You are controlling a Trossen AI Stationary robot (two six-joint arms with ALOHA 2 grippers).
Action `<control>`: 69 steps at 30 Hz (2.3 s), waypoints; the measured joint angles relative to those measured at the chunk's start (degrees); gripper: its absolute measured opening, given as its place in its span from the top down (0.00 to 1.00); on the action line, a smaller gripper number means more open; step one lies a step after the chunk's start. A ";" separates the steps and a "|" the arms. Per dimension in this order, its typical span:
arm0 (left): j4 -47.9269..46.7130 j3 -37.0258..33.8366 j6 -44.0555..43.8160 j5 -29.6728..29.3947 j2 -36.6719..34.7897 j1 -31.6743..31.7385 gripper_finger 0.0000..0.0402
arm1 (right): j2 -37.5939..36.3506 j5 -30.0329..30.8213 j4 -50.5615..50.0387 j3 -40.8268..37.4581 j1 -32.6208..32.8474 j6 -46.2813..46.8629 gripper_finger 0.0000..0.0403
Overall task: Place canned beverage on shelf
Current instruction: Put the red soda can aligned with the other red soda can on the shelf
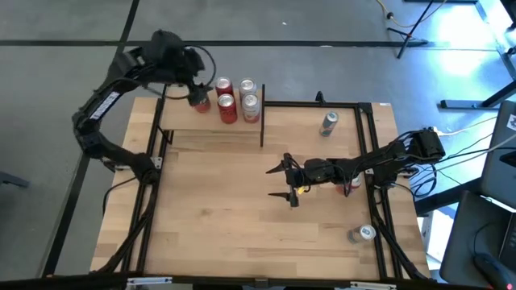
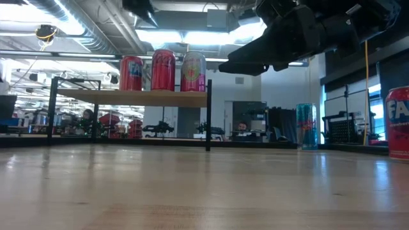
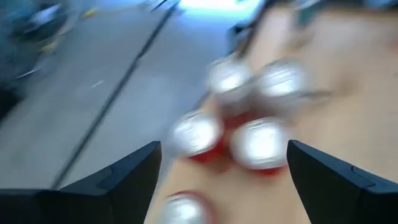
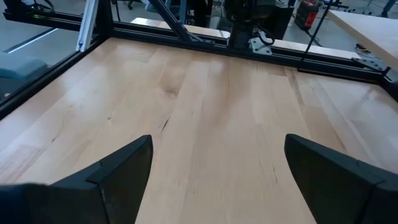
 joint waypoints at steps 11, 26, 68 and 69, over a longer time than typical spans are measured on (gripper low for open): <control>6.36 -17.31 -14.04 -1.41 -12.53 -18.91 0.20 | -9.74 4.66 -24.37 6.77 0.08 1.81 0.13; 37.10 -56.13 -36.40 -14.60 -21.40 -49.72 0.20 | -16.21 20.95 -91.86 28.09 12.22 41.28 0.13; 86.06 -75.65 -37.70 -17.48 -4.58 -65.30 0.20 | -16.32 0.62 -112.25 12.98 4.65 60.98 0.13; 86.07 -75.65 -37.70 -17.48 -4.58 -65.30 0.20 | -16.33 -0.20 -111.19 12.51 4.33 60.25 0.13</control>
